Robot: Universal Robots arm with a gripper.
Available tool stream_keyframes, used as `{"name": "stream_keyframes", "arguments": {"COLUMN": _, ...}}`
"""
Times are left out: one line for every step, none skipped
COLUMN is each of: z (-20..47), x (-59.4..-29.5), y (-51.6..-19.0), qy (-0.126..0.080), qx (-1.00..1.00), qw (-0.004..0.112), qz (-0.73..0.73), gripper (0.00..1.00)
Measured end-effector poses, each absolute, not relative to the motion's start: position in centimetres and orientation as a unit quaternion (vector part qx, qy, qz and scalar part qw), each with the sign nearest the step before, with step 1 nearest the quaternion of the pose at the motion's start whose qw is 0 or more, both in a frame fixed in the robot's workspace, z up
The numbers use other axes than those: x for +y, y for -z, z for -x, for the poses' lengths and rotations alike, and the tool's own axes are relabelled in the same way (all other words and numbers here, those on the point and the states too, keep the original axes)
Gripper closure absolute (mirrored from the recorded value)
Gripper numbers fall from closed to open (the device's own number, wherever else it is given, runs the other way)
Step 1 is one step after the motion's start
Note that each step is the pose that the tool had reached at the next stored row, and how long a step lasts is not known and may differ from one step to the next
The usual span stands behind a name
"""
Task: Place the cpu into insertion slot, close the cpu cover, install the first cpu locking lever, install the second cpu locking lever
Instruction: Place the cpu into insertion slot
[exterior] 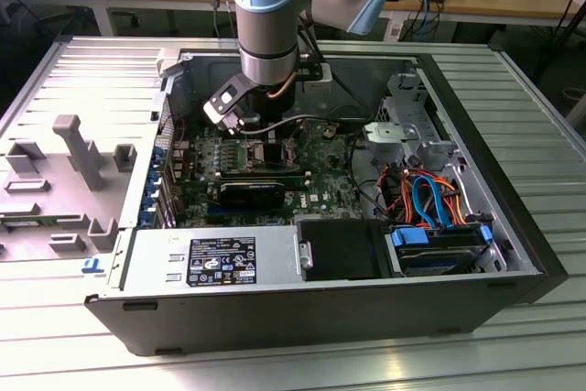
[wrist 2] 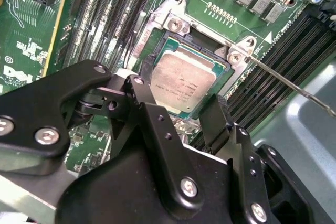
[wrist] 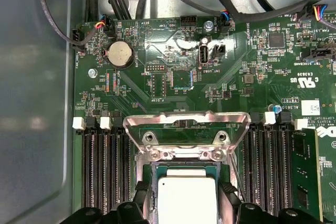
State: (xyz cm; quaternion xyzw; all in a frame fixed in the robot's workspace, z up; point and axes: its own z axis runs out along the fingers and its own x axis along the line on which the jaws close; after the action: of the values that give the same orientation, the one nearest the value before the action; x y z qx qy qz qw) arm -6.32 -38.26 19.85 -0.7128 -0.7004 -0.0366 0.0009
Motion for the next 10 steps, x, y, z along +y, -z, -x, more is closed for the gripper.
{"name": "stream_keyframes", "arguments": {"z": 6.32, "x": -38.26, "y": -19.85, "qy": 0.036, "qx": -0.700, "qw": 0.001, "qz": 0.713, "gripper": 0.39}}
{"name": "stream_keyframes", "arguments": {"z": 6.32, "x": -38.22, "y": -19.85, "qy": 0.036, "qx": -0.700, "qw": 0.000, "qz": 0.713, "gripper": 0.39}}
{"name": "stream_keyframes", "arguments": {"z": 6.32, "x": -38.14, "y": -19.85, "qy": 0.034, "qx": -0.701, "qw": -0.002, "qz": 0.713, "gripper": 0.39}}
{"name": "stream_keyframes", "arguments": {"z": 6.32, "x": -38.09, "y": -19.87, "qy": 0.033, "qx": -0.701, "qw": -0.003, "qz": 0.713, "gripper": 0.39}}
{"name": "stream_keyframes", "arguments": {"z": 6.32, "x": -38.06, "y": -19.89, "qy": 0.032, "qx": -0.701, "qw": -0.004, "qz": 0.713, "gripper": 0.39}}
{"name": "stream_keyframes", "arguments": {"z": 6.32, "x": -38.02, "y": -19.94, "qy": 0.031, "qx": -0.701, "qw": -0.005, "qz": 0.713, "gripper": 0.39}}
{"name": "stream_keyframes", "arguments": {"z": 6.32, "x": -37.94, "y": -19.97, "qy": 0.030, "qx": -0.701, "qw": -0.005, "qz": 0.713, "gripper": 0.39}}
{"name": "stream_keyframes", "arguments": {"z": 6.30, "x": -37.95, "y": -19.97, "qy": 0.030, "qx": -0.701, "qw": -0.005, "qz": 0.713, "gripper": 0.39}}
{"name": "stream_keyframes", "arguments": {"z": 6.24, "x": -37.94, "y": -19.93, "qy": 0.030, "qx": -0.701, "qw": -0.005, "qz": 0.713, "gripper": 0.39}}
{"name": "stream_keyframes", "arguments": {"z": 6.23, "x": -37.94, "y": -19.89, "qy": 0.030, "qx": -0.701, "qw": -0.005, "qz": 0.713, "gripper": 0.39}}
